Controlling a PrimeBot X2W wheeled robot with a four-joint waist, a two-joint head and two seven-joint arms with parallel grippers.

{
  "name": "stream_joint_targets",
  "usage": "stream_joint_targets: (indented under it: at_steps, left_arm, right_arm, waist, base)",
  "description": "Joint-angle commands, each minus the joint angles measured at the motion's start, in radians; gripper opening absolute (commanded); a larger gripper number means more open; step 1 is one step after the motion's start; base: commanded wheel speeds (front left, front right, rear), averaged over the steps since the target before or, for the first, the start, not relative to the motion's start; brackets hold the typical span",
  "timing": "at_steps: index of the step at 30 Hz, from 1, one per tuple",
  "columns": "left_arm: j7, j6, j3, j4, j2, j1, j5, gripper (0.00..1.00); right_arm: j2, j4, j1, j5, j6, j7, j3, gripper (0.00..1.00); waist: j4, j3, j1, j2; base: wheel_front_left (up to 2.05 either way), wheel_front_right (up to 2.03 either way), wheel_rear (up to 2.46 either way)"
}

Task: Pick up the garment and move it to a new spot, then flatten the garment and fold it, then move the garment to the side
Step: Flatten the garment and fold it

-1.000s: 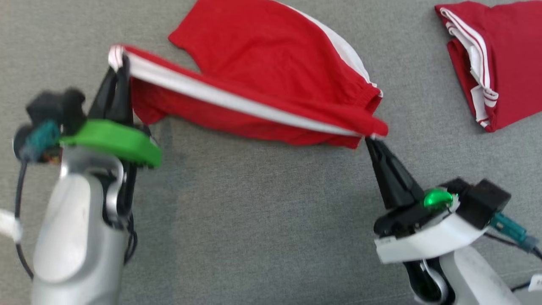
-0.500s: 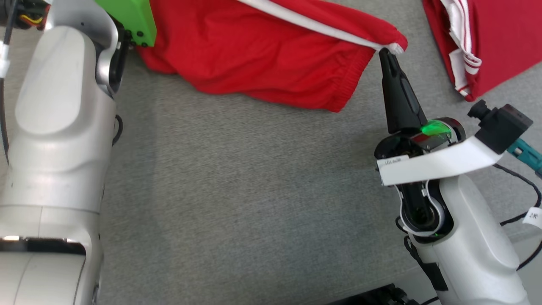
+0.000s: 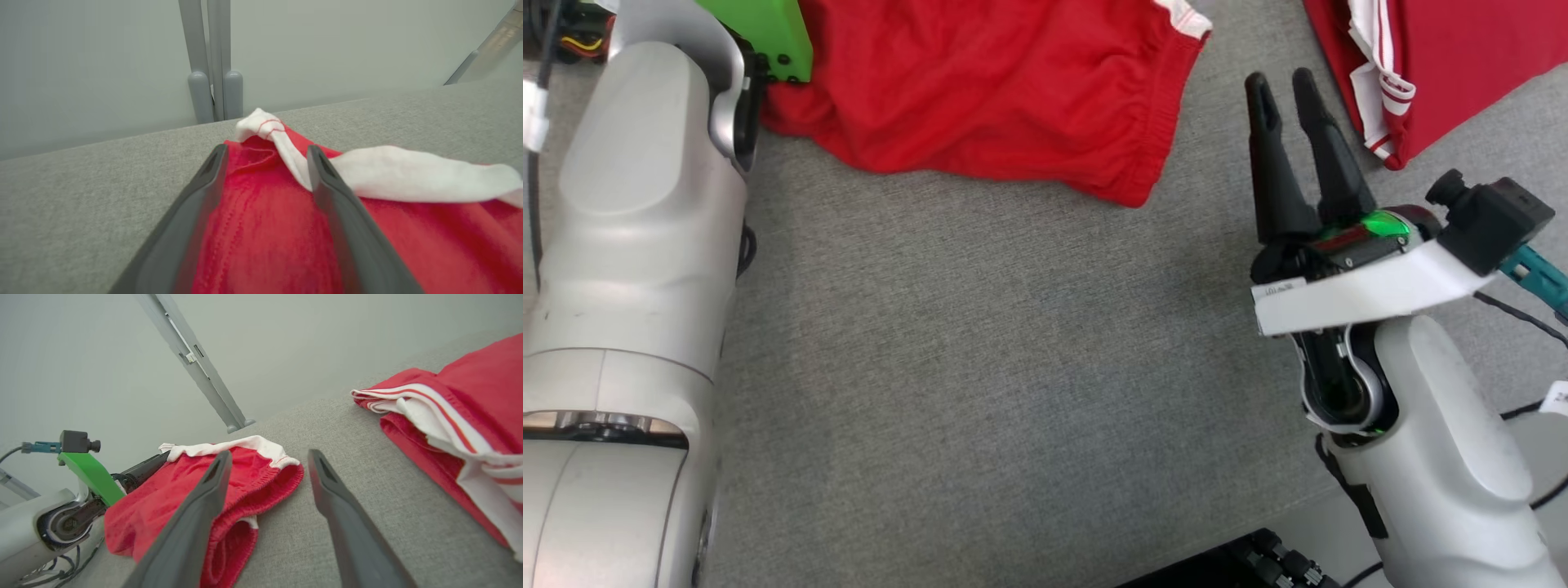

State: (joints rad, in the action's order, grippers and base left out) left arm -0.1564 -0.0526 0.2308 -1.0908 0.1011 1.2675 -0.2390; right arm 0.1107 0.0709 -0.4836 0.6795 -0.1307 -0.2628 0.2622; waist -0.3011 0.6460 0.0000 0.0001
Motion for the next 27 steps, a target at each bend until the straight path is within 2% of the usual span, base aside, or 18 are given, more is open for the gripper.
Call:
stream_joint_targets:
  at_steps: [1,3,6,12,18,27]
  left_arm:
    - [-0.033,-0.002,0.005,-0.009,0.001,-0.023,0.008,1.00]
    - [-0.077,-0.004,0.012,0.000,-0.004,-0.051,0.012,1.00]
    - [-0.106,0.020,0.008,0.063,-0.006,-0.103,0.015,1.00]
    - [-0.108,0.092,-0.046,0.422,0.012,-0.331,0.045,1.00]
    - [-0.108,0.138,-0.096,0.684,0.025,-0.574,0.063,1.00]
    - [-0.109,0.199,-0.149,0.889,0.027,-0.872,0.072,1.00]
  right_arm:
    - [0.011,-0.014,0.027,-0.033,0.001,-0.002,-0.007,1.00]
    - [0.030,-0.040,0.052,-0.094,0.000,-0.002,-0.026,1.00]
    - [0.044,-0.090,0.096,-0.173,0.000,-0.002,-0.065,1.00]
    - [0.063,-0.155,0.165,-0.278,0.000,-0.002,-0.137,1.00]
    - [0.079,-0.165,0.224,-0.328,0.000,-0.002,-0.181,1.00]
    - [0.081,-0.147,0.321,-0.365,0.000,-0.002,-0.214,1.00]
  waist:
    - [0.027,-0.021,0.0000,-0.0001]
    - [0.045,-0.036,0.0000,-0.0001]
    - [0.071,-0.060,0.0000,-0.0001]
    - [0.119,-0.114,0.0000,-0.0001]
    - [0.162,-0.175,0.0000,-0.0001]
    - [0.185,-0.267,0.0000,-0.0001]
  base:
    - [0.00,0.00,0.00]
    - [0.00,0.00,0.00]
    - [0.00,0.00,0.00]
    - [0.00,0.00,0.00]
    - [0.00,0.00,0.00]
    - [0.00,0.00,0.00]
